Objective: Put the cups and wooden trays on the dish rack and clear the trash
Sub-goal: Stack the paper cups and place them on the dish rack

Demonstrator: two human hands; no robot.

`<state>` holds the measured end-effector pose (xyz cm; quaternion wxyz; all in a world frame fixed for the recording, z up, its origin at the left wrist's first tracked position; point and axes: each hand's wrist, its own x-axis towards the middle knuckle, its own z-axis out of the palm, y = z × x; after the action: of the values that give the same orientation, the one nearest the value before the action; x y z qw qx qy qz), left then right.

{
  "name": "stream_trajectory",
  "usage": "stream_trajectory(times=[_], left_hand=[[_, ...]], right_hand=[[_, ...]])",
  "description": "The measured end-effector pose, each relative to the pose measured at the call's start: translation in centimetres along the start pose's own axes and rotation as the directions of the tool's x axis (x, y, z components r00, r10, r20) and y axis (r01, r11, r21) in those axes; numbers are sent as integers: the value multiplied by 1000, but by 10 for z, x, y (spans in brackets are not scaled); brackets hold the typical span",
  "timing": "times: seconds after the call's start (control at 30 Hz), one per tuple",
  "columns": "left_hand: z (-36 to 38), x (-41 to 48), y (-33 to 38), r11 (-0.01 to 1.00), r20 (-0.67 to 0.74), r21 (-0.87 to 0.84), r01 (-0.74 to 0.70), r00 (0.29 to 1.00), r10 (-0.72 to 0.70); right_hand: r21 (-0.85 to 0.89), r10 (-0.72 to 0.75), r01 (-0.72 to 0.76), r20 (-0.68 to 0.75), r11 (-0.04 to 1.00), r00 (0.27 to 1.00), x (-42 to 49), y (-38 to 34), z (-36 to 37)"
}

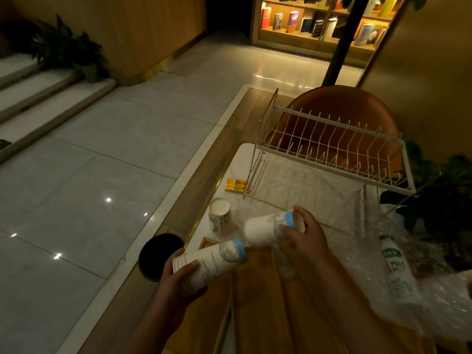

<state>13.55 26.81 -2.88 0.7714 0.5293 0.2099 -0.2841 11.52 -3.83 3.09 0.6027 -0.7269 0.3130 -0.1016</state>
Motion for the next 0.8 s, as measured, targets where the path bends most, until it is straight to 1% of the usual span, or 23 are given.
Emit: stream_trajectory(times=[0.07, 0.13, 0.3, 0.37, 0.5, 0.6, 0.7, 0.8], left_hand=[[3, 1, 0, 1000, 0, 13, -1, 1000, 1], [4, 2, -1, 1000, -4, 21, -6, 1000, 6], [1, -2, 5, 999, -14, 24, -21, 1000, 21], [2, -5, 9, 999, 0, 34, -18, 1000, 18], [15, -11, 14, 998, 82, 59, 16, 996, -20], [27, -17, 18, 999, 156, 39, 3, 988, -9], [41, -22, 18, 999, 145, 25, -41, 989, 37], [50, -24, 20, 997, 108, 9, -76, 991, 75]], right_hand=[[130, 73, -79, 43, 988, 996, -20, 5, -6], [216, 128, -145, 89, 966, 988, -33, 11, -9], [359, 246, -267, 106, 894, 964, -37, 15, -19], [349, 268, -315, 177, 883, 947, -41, 13, -9], [298, 274, -387, 358, 872, 893, -55, 17, 23], [336, 244, -403, 427, 851, 871, -65, 19, 40], [428, 197, -377, 408, 821, 892, -71, 22, 58], [466, 161, -310, 331, 829, 930, -77, 21, 72]])
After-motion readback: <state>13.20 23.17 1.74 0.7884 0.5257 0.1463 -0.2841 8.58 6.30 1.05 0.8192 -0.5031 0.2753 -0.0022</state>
